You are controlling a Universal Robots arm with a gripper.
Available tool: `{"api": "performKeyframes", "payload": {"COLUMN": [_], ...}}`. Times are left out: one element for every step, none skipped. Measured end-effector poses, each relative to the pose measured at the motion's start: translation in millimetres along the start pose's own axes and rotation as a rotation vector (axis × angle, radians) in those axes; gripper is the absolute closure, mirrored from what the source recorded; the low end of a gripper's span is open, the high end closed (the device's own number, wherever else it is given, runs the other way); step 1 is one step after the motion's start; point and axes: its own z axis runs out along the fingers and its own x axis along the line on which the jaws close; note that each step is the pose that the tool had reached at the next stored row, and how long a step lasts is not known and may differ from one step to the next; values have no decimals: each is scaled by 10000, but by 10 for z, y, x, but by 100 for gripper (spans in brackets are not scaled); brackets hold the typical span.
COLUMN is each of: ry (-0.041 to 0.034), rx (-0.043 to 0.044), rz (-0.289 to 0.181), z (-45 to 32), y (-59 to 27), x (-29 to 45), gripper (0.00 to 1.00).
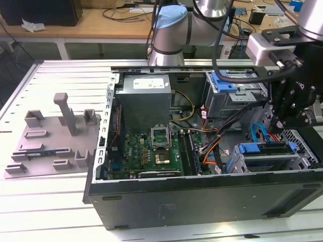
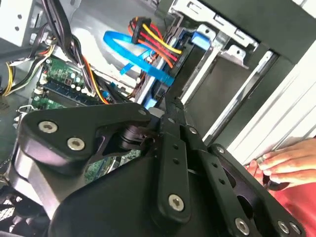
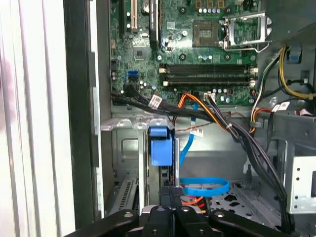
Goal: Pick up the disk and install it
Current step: 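Insert the second disk wire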
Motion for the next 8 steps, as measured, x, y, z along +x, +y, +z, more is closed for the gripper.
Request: {"api": "performKeyframes", "payload": {"ry": [1, -1, -3, -1, -2, -2, -2, -1], "rx": [6, 11, 13, 13, 13, 13, 13, 13], "rz": [0, 0, -2, -3, -4, -6, -8, -8], "z": [-2, -2, -2, -2, -2, -2, -3, -3], "y": [10, 16, 17, 17, 17, 17, 17, 17], "x": [0, 0, 0, 0, 0, 0, 0, 0], "gripper": [89, 89, 89, 89, 89, 89, 89, 89]}}
